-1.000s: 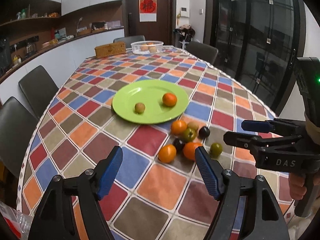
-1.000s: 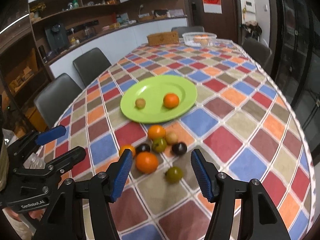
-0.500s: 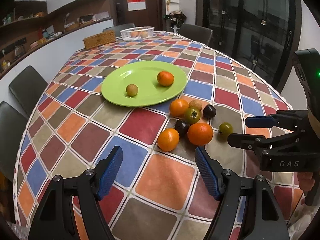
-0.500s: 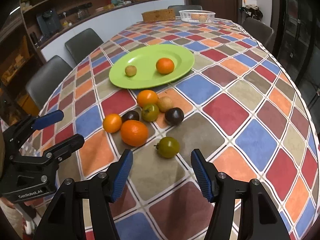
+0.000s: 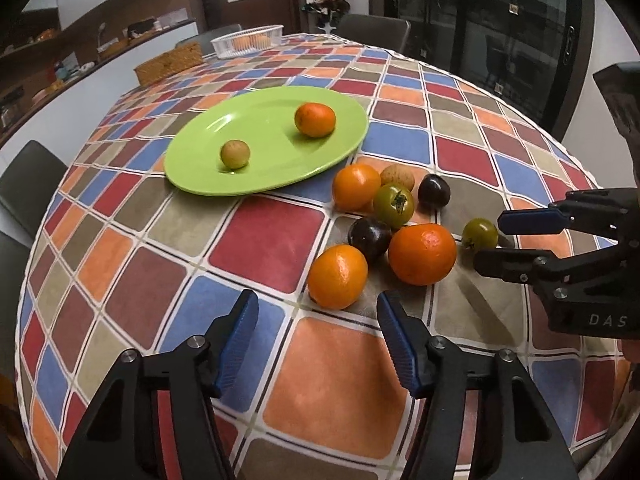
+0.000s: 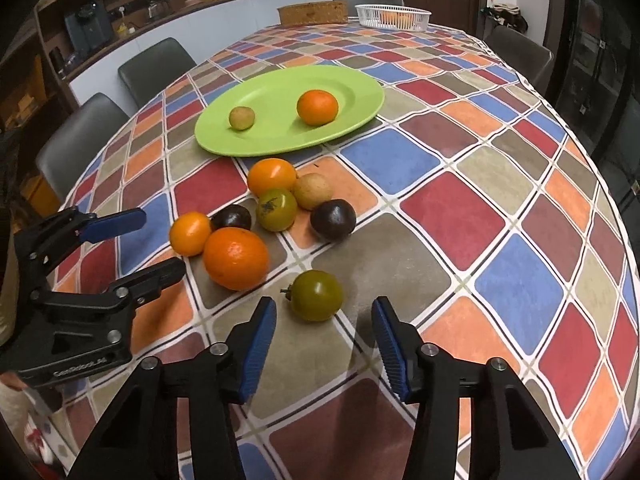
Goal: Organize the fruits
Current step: 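Grasp the green tomato with the right tool while the left tool grasps a tangerine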
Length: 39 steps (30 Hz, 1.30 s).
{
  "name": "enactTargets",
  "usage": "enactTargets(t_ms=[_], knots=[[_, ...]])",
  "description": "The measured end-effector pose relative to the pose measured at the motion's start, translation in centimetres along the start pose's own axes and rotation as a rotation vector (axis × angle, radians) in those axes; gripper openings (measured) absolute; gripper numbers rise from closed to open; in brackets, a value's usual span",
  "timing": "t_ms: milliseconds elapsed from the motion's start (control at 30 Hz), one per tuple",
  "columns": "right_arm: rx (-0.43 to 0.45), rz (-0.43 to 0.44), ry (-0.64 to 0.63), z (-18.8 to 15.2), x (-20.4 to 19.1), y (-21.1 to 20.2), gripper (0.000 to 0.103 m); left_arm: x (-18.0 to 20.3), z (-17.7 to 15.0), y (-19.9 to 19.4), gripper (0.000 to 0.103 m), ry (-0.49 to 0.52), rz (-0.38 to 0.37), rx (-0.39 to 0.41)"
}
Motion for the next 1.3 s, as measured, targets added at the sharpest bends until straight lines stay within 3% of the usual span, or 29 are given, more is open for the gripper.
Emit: enactTargets(t_ms=[300, 467, 633, 1300], knots=[[-0.021, 0.030, 0.001, 0.3, 0.0, 0.8, 0.041, 0.1, 0.7, 1.1, 0.047, 0.004, -0.016, -0.007], [-0.023, 0.041, -0.002, 0.5, -0.1, 1.0, 0.036, 0.4, 0.9, 1.3, 0.033, -0.005, -0.037, -0.008], [-0.021, 0.058, -0.001, 0.6, -0.1, 1.1, 0.029, 0.6, 0.8, 1.2, 0.032, -0.015, -0.046, -0.005], [0.028, 0.079, 0.000, 0.9, -0.5, -0.9, 0.028, 0.9, 1.4, -2.1, 0.032, -0.067, -0.036, 0.054]])
Point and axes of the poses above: each gripper's, at about its wrist camera, not at the fingertips, and y roughly the way its jaws point, x to its right, z to its top, the point moved 9 cm from there along y, roughly the way its jaws point, and after that the axes turned 3 degrees about y, right-handed, at the moved point
